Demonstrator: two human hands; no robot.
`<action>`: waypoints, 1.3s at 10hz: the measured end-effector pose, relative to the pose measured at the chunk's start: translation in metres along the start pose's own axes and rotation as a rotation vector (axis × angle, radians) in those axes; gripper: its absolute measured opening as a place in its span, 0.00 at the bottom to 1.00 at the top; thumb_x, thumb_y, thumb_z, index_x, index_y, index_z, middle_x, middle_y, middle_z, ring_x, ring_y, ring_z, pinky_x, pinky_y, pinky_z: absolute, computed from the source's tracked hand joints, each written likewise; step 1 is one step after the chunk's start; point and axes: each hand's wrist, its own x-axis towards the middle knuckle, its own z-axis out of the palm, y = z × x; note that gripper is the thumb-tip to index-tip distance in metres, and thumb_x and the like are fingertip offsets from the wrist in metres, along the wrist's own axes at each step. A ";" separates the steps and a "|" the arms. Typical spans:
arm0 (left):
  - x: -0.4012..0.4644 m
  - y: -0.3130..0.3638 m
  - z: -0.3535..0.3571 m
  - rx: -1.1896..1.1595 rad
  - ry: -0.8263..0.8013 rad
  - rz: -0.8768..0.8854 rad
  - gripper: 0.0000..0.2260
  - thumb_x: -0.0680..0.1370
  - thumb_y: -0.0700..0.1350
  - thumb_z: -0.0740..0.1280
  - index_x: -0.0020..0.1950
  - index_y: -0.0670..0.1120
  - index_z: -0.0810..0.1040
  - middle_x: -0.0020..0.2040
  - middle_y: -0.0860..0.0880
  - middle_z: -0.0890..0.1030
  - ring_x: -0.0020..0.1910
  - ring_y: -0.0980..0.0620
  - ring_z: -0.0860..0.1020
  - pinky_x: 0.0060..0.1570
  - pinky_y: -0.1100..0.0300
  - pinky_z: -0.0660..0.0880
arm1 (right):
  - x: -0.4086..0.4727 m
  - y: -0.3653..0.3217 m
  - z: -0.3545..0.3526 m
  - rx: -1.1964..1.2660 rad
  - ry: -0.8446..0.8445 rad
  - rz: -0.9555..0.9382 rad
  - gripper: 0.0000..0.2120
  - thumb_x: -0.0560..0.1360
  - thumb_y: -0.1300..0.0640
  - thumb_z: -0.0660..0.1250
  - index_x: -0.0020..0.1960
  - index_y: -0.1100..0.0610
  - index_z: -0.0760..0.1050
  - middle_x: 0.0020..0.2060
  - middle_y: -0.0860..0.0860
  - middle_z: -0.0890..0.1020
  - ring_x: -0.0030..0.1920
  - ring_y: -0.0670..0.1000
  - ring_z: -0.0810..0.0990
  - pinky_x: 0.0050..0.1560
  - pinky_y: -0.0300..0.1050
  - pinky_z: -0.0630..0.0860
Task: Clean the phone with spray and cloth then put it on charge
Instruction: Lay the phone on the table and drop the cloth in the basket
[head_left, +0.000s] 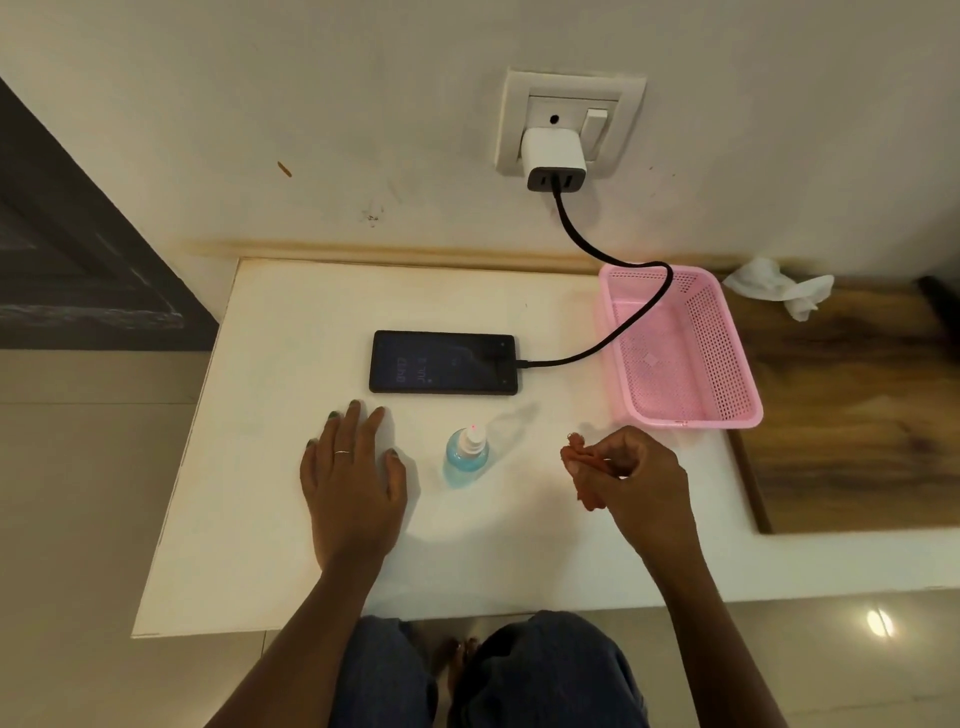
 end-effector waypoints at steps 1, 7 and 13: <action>0.000 0.000 0.001 0.008 -0.004 0.005 0.24 0.77 0.53 0.55 0.72 0.46 0.69 0.74 0.44 0.67 0.73 0.42 0.63 0.72 0.43 0.58 | 0.011 -0.009 -0.020 0.063 0.067 -0.015 0.10 0.69 0.61 0.74 0.46 0.62 0.75 0.40 0.57 0.83 0.40 0.56 0.82 0.44 0.51 0.81; 0.001 0.000 0.001 0.013 0.007 0.008 0.24 0.77 0.52 0.55 0.71 0.46 0.69 0.74 0.44 0.67 0.73 0.41 0.63 0.72 0.43 0.57 | 0.128 0.018 -0.057 -0.363 0.203 0.229 0.13 0.70 0.66 0.71 0.54 0.61 0.78 0.54 0.58 0.79 0.52 0.58 0.78 0.49 0.49 0.78; 0.000 -0.002 0.000 0.019 0.010 0.009 0.23 0.78 0.52 0.56 0.72 0.47 0.68 0.74 0.45 0.67 0.74 0.44 0.63 0.73 0.46 0.56 | 0.004 -0.012 0.043 -0.064 -0.333 -0.258 0.22 0.68 0.56 0.74 0.59 0.47 0.71 0.55 0.44 0.76 0.52 0.44 0.75 0.49 0.31 0.73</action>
